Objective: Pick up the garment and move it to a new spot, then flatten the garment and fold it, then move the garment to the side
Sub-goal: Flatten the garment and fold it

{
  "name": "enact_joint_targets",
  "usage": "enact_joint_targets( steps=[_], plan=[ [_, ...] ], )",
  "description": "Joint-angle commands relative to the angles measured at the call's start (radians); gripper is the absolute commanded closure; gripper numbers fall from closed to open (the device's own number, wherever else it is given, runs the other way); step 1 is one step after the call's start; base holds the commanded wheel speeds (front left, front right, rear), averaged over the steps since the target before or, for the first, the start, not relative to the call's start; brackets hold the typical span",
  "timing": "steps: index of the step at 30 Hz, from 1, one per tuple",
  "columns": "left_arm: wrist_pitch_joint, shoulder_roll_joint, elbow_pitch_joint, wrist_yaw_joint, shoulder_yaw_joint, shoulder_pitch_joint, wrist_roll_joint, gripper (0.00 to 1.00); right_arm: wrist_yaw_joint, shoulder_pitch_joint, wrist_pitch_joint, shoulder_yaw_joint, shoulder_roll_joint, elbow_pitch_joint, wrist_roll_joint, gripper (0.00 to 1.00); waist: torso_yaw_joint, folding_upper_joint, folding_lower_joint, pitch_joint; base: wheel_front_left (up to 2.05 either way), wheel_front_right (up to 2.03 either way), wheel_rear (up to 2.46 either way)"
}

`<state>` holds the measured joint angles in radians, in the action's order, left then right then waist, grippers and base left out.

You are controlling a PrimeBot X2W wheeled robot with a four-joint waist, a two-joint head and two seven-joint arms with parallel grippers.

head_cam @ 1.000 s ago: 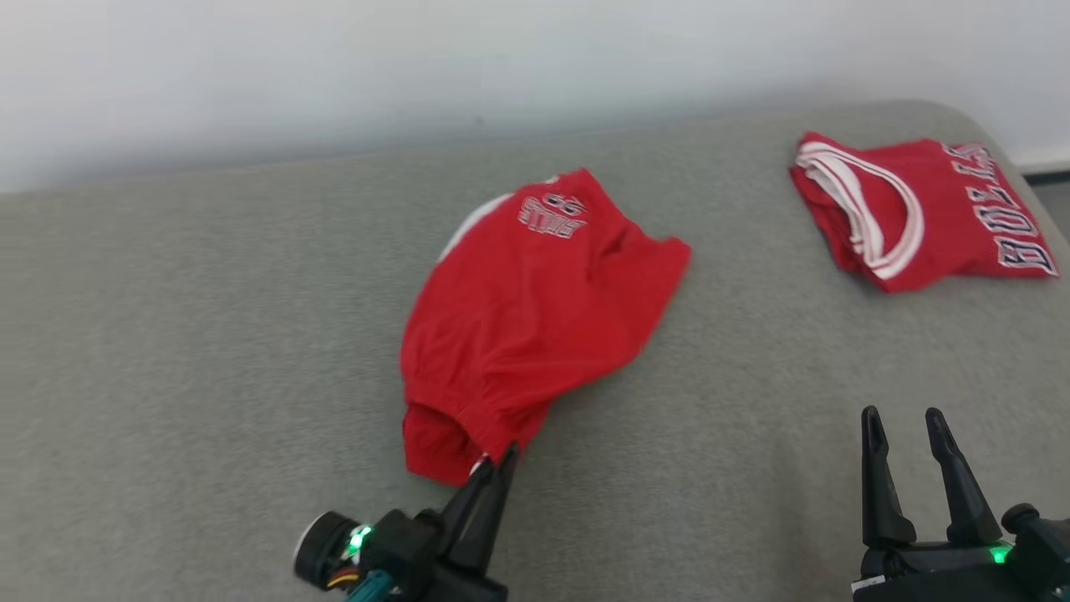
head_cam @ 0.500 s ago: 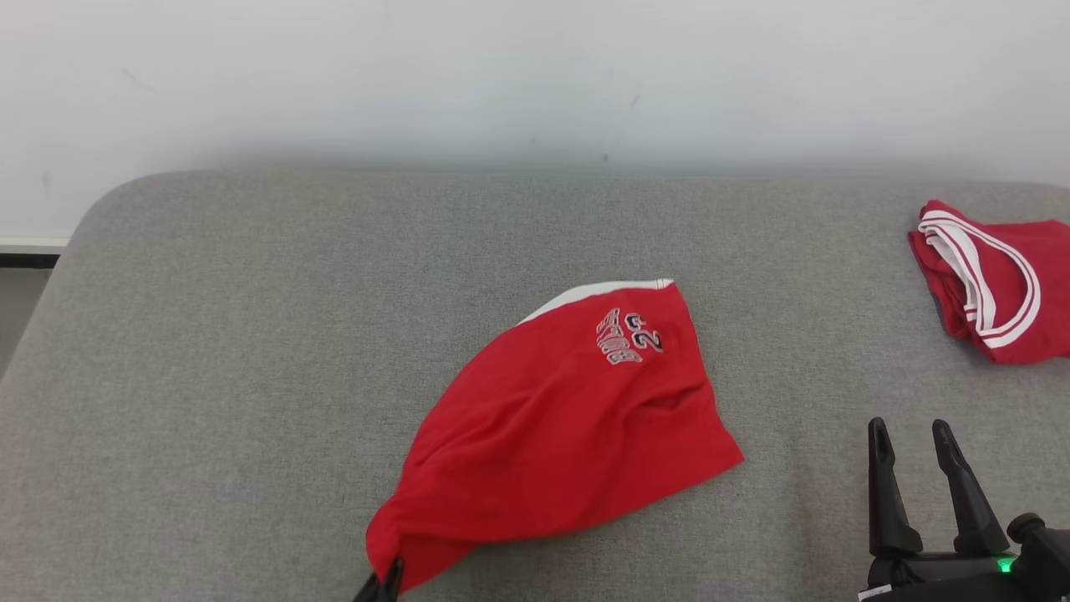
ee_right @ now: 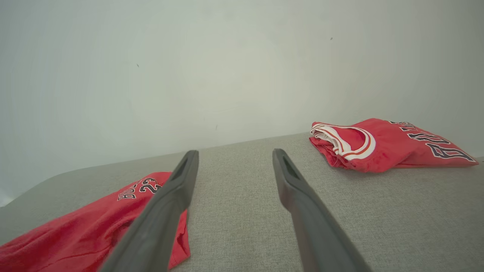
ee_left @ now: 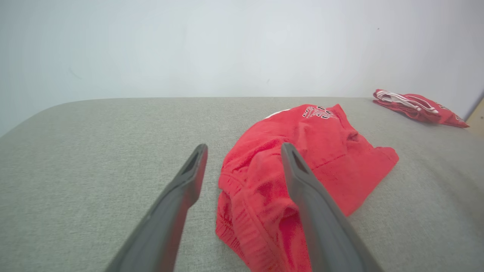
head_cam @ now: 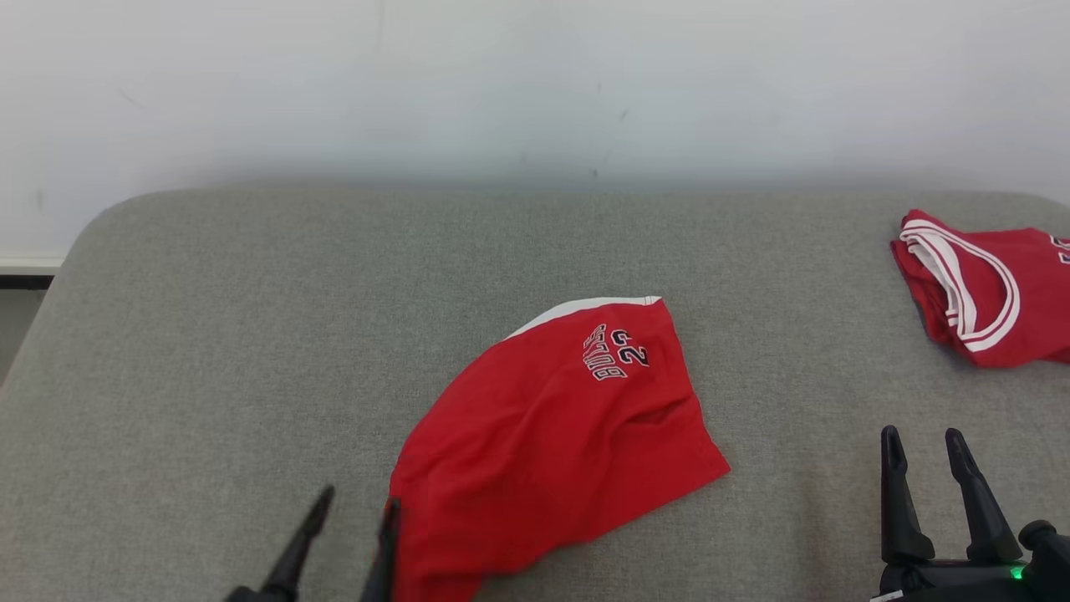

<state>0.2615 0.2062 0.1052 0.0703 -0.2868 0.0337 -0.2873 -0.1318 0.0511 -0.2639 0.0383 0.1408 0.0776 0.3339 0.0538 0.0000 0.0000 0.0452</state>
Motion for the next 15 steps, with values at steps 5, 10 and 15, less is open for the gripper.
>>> enact_joint_targets(
  steps=[5, 10, 15],
  plan=[
    [0.004, -0.032, -0.096, -0.027, 0.105, 0.010, 0.033, 0.00, 0.003, 0.013, 0.000, -0.004, -0.002, 0.006, 0.001, 0.00, -0.007, 0.0000, 0.0000, -0.024, 0.00, 0.00, 0.00],
    [0.004, -0.053, -0.113, -0.033, 0.182, 0.016, 0.053, 0.00, 0.003, 0.017, 0.000, -0.005, 0.002, 0.005, 0.004, 0.00, -0.017, 0.0000, 0.0000, -0.033, 0.00, 0.00, 0.00],
    [0.004, -0.072, -0.111, -0.044, 0.235, 0.033, 0.074, 0.00, 0.003, 0.025, 0.000, -0.005, 0.001, 0.004, 0.007, 0.00, -0.022, 0.0000, 0.0000, -0.037, 0.00, 0.00, 0.00]
  ],
)
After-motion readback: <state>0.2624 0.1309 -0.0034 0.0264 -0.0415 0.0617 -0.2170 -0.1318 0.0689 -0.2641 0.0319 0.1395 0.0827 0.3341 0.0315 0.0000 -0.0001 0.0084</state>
